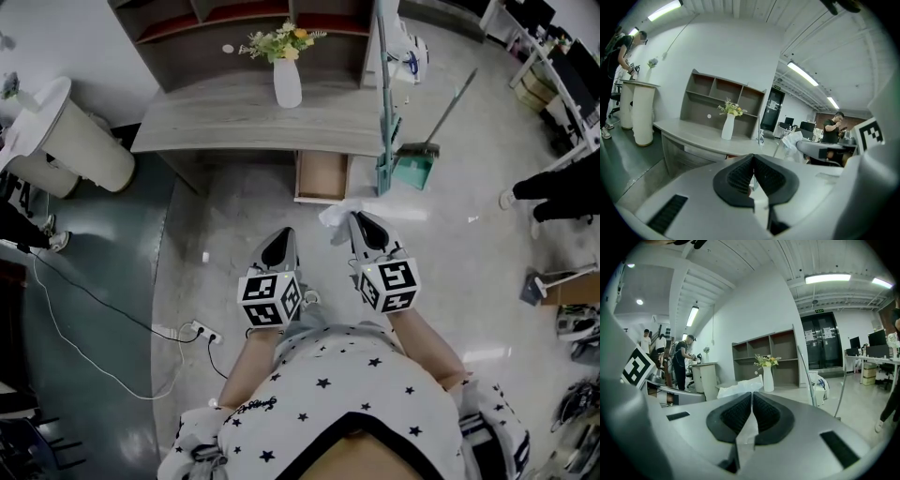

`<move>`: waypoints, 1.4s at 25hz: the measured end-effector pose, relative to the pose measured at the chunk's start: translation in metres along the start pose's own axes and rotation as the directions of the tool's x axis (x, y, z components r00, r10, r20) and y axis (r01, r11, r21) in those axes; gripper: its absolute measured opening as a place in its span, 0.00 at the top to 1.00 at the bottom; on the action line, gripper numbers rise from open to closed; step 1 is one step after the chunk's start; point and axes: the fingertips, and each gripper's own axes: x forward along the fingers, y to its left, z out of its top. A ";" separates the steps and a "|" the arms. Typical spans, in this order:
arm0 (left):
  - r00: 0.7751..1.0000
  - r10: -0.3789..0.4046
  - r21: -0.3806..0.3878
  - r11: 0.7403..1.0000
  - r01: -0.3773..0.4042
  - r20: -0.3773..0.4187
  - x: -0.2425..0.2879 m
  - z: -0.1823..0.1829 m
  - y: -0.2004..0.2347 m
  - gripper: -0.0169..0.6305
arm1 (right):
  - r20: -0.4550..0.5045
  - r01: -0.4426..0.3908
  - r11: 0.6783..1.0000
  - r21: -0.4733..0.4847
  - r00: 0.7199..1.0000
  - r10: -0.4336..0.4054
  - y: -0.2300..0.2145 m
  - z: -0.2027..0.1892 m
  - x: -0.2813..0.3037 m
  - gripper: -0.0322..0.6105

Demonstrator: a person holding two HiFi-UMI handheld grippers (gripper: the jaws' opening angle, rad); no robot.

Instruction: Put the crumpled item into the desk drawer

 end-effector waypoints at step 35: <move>0.991 0.043 -0.080 0.995 -0.054 -0.129 0.134 -0.006 0.111 0.95 | -0.213 0.008 0.999 -0.041 0.977 -0.016 -0.064 -0.078 0.204 0.94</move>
